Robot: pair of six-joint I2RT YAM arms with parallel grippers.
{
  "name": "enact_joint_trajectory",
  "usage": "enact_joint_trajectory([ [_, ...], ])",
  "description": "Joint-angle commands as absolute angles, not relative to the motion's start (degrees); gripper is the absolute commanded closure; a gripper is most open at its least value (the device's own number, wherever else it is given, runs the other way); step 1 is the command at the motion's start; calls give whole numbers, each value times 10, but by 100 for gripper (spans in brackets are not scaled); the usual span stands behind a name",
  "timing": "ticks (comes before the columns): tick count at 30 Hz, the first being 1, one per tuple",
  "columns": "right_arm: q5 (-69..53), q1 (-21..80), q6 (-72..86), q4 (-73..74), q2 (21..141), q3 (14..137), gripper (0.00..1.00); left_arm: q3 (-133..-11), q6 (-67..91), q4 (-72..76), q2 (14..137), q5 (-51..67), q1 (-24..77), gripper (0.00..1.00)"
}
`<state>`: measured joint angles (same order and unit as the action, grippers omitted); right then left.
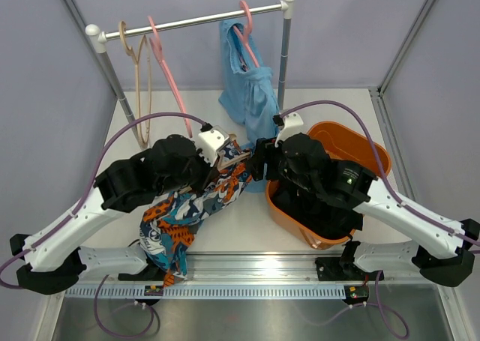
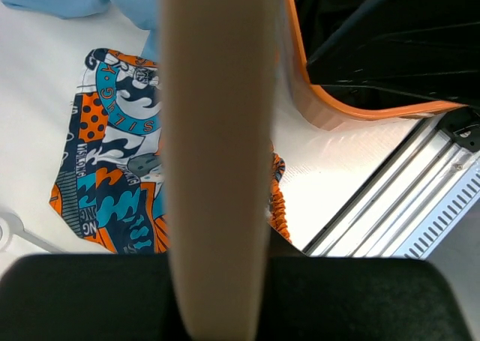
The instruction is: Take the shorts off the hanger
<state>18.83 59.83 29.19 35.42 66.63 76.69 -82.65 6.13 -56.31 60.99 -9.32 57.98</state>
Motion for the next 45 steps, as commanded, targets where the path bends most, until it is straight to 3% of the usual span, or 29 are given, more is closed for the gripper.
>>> enact_joint_trajectory([
  [1, 183, 597, 301, 316, 680, 773, 32, -822, 66, -515, 597, -63, 585, 100],
  [8, 199, 597, 308, 313, 701, 766, 33, -823, 69, -514, 586, -60, 590, 100],
  [25, 280, 597, 309, 320, 708, 748, 45, -831, 69, -536, 567, -46, 591, 100],
  [29, 305, 593, 301, 331, 703, 751, 72, -819, 70, -535, 556, -37, 592, 100],
  [34, 306, 582, 297, 338, 700, 752, 93, -807, 69, -533, 536, -26, 592, 100],
  [37, 312, 570, 294, 347, 695, 754, 100, -806, 65, -540, 528, -23, 592, 100],
  [45, 343, 513, 273, 377, 669, 746, 100, -806, 59, -554, 498, -17, 592, 100],
])
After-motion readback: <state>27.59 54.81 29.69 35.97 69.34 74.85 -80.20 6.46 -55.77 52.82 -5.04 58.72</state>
